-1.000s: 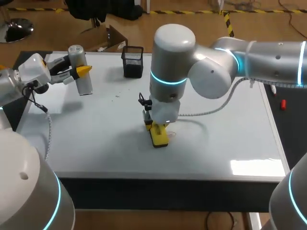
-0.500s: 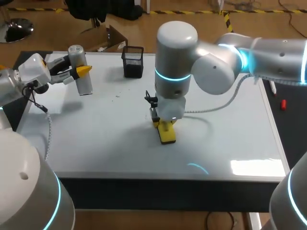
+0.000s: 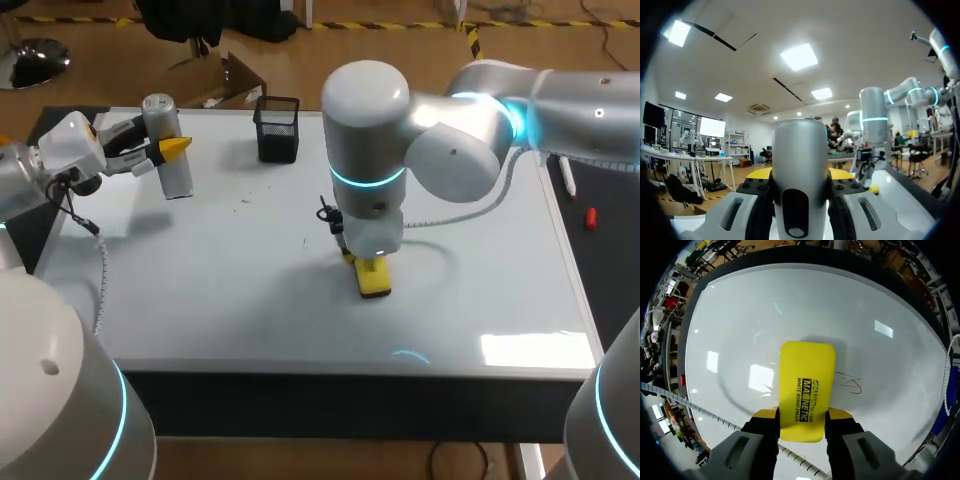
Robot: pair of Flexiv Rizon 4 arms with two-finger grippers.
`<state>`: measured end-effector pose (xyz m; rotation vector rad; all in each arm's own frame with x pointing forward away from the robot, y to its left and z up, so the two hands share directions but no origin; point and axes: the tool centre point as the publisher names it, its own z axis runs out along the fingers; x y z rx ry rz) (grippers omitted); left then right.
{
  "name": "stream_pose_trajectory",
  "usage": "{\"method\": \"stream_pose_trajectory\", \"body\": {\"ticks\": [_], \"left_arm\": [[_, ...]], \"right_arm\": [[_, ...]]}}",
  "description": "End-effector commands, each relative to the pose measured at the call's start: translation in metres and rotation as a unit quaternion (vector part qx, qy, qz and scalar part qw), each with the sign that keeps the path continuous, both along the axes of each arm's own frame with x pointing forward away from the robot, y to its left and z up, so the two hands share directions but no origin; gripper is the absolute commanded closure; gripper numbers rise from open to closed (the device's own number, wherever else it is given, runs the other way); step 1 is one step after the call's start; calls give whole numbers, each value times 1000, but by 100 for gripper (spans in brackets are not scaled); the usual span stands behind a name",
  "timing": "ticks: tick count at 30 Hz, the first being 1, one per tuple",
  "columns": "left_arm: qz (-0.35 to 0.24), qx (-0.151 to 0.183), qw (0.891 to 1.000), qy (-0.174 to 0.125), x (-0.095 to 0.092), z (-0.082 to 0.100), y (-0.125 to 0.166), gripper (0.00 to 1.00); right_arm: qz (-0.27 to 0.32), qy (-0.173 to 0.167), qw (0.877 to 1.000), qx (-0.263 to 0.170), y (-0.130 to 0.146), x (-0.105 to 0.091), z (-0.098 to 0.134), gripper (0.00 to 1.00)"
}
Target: Pick up the inspection probe, press it on each red-marked spot on the whiteboard one by one, put down the probe, pick up the eraser, and wipe off all the red marks.
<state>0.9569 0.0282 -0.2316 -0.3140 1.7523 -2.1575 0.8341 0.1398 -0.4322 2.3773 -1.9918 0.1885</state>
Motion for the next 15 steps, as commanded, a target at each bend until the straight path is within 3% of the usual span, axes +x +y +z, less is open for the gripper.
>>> {"method": "stream_pose_trajectory", "body": {"ticks": [1, 10, 15], "left_arm": [[2, 0, 1000, -1, -1, 1, -1, 100], [2, 0, 1000, -1, -1, 1, -1, 100], [2, 0, 1000, -1, -1, 1, -1, 100]], "right_arm": [[-5, -4, 1000, 2, -11, 2, -17, 100], [-15, 2, 1000, 26, -16, 7, -4, 100], [-11, 5, 999, 51, -13, 8, 19, 100]]}}
